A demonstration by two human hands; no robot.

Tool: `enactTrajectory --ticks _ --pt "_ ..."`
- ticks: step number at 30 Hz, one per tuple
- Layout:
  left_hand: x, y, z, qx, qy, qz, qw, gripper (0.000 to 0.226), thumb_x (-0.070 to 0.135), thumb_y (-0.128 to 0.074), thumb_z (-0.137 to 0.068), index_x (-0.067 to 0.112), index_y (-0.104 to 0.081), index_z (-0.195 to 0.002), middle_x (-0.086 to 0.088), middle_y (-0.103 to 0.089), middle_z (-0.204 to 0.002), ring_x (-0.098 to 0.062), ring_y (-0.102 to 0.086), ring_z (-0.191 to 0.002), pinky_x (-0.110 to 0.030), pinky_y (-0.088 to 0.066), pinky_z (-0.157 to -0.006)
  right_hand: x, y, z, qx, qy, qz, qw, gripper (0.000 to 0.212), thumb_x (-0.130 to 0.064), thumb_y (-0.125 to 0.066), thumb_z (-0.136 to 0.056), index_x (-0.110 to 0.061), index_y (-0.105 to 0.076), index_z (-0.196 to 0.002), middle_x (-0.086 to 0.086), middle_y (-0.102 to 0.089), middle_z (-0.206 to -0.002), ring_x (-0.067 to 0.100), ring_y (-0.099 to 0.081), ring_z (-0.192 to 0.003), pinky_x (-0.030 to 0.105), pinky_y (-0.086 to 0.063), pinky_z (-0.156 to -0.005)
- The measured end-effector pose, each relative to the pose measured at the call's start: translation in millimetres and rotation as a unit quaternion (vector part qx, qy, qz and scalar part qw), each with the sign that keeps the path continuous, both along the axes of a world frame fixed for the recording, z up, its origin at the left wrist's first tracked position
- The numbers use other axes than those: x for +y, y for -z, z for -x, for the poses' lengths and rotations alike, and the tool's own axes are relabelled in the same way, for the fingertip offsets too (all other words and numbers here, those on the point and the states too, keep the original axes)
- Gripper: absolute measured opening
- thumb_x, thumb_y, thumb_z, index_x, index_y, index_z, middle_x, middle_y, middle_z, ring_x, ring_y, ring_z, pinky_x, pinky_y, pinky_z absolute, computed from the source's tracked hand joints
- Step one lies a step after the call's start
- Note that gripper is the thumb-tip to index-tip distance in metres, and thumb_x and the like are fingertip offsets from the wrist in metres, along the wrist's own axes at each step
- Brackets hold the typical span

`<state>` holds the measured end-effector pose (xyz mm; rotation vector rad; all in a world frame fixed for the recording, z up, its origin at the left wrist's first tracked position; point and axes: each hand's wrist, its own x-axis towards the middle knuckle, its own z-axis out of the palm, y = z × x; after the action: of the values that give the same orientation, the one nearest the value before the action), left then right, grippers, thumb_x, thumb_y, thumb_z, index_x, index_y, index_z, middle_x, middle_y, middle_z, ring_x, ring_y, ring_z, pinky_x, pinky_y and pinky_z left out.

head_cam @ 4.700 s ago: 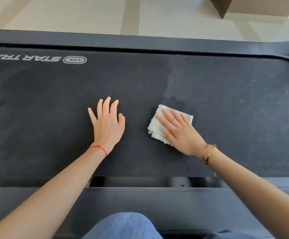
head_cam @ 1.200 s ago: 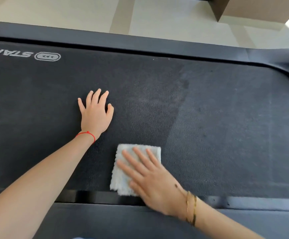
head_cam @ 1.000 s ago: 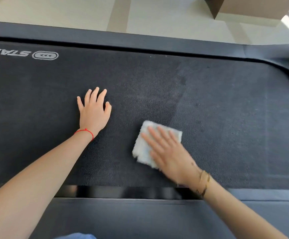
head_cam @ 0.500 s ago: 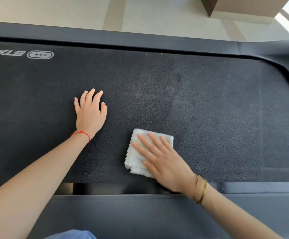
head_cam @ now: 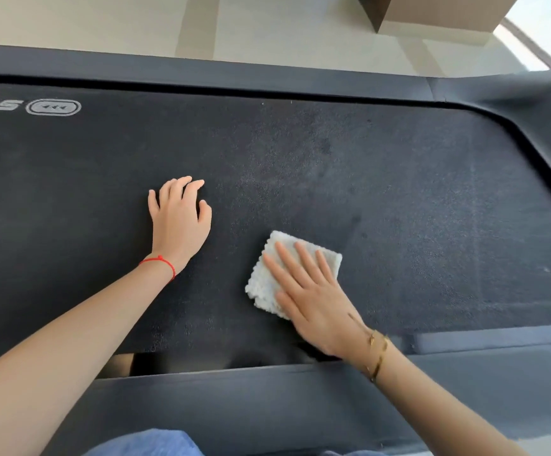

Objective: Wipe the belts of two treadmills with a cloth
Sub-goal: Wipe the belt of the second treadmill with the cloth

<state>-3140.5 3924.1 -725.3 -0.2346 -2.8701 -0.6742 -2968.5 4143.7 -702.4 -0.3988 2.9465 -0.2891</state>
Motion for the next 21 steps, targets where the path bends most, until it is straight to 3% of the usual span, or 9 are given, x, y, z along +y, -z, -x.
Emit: enactTrajectory --ticks 5,11,13,17,21 --pt "40 -7 -8 0.002 0.06 0.003 0.998 0.042 0.019 -0.048 -0.1 0.013 -0.053 -0.141 -0.007 -0.047 -0.149 -0.027 -0.034 -0.144 -0.057 -0.014 -0.122 9 -3 -43 -0.008 -0.007 0.022 1.0 0.054 -0.041 -0.016 -0.107 -0.038 0.004 -0.156 -0.016 0.011 -0.164 0.014 0.017 -0.151 0.036 0.015 -0.121" --pt "60 -11 -15 0.004 0.087 0.004 0.996 0.043 0.02 -0.047 -0.1 0.013 -0.051 -0.142 -0.008 -0.046 -0.15 -0.028 -0.034 -0.144 -0.058 -0.016 -0.121 78 -3 41 -0.018 0.211 -0.002 0.977 0.053 -0.036 -0.017 -0.107 -0.034 0.003 -0.157 -0.006 0.01 -0.165 0.024 0.012 -0.152 0.045 0.006 -0.123" --pt "63 -13 -15 0.007 0.088 0.006 0.996 0.043 0.02 -0.047 -0.1 0.013 -0.051 -0.142 -0.009 -0.046 -0.15 -0.029 -0.034 -0.144 -0.058 -0.016 -0.121 81 -5 61 -0.026 0.239 -0.003 0.971 0.053 -0.035 -0.017 -0.108 -0.03 0.001 -0.158 -0.001 0.007 -0.166 0.027 0.009 -0.152 0.048 0.006 -0.122" --pt "76 -14 -13 0.008 0.084 0.025 0.996 0.045 0.021 -0.045 -0.1 0.013 -0.048 -0.145 -0.008 -0.043 -0.151 -0.028 -0.032 -0.145 -0.057 -0.017 -0.121 52 2 32 0.008 0.108 -0.027 0.994 0.054 -0.036 -0.017 -0.107 -0.029 -0.002 -0.158 -0.002 0.005 -0.166 0.028 0.008 -0.152 0.045 0.008 -0.121" --pt "93 -12 -8 0.008 0.076 0.034 0.996 0.046 0.021 -0.046 -0.1 0.013 -0.046 -0.146 -0.009 -0.042 -0.152 -0.028 -0.031 -0.145 -0.058 -0.017 -0.121 55 3 2 0.011 0.012 0.006 1.0 0.054 -0.043 -0.014 -0.105 -0.035 -0.004 -0.157 -0.014 0.005 -0.165 0.015 0.015 -0.151 0.035 0.014 -0.121"
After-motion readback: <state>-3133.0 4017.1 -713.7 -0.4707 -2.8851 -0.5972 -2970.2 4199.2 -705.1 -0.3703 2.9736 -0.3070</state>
